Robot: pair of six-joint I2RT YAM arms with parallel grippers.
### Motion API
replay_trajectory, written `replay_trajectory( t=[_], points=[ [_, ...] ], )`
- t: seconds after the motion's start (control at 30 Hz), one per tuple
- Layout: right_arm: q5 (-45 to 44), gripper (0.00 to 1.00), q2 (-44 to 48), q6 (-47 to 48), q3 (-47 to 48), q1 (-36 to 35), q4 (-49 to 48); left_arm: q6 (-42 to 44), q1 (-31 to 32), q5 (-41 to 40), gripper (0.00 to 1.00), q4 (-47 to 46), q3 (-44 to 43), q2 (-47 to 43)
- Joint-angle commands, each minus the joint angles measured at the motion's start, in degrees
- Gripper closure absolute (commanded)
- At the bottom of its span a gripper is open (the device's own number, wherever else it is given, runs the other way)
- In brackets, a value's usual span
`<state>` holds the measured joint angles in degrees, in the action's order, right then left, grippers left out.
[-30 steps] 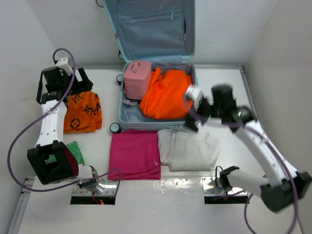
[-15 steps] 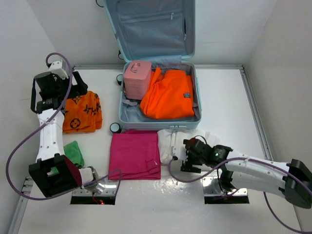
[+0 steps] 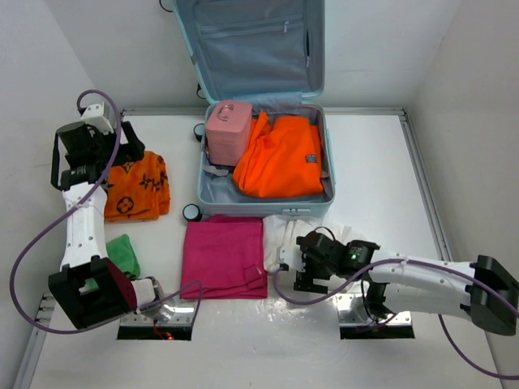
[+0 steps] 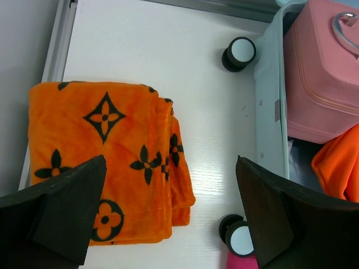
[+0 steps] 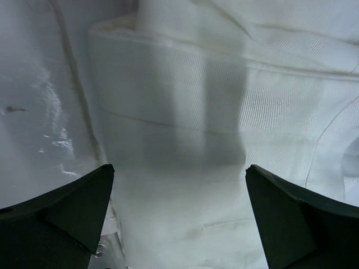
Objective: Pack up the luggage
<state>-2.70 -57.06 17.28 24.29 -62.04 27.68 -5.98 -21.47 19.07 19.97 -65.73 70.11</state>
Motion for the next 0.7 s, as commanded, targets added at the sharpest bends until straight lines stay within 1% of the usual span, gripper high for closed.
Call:
replay_trajectory(
  t=[0.0,0.13,0.27,0.37,0.57,0.67],
  points=[
    [4.0,0.00,0.2,-4.5,4.7,-0.1,1.8,0.9,-0.7,0.5,0.01,-1.4,0.7,-0.6],
    [6.0,0.00,1.1,-8.3,5.4,0.6,2.6,0.9,-0.7,0.5,0.01,-1.4,0.7,-0.1],
    [6.2,0.00,-0.3,-8.7,4.8,0.7,2.2,0.9,-0.7,0.5,0.01,-1.9,0.7,-0.1],
    [4.5,0.00,-3.1,-10.2,4.5,0.6,-0.7,0.9,-0.7,0.5,0.01,-1.9,1.2,-0.1],
    [1.4,0.00,-6.4,-10.9,4.7,-2.6,-3.9,0.9,-1.2,0.5,0.01,-2.5,2.4,-0.1],
    [-0.2,0.00,-8.4,-11.6,4.4,-2.9,-6.0,0.9,-1.7,1.1,0.01,-3.0,2.9,-0.1]
  ],
)
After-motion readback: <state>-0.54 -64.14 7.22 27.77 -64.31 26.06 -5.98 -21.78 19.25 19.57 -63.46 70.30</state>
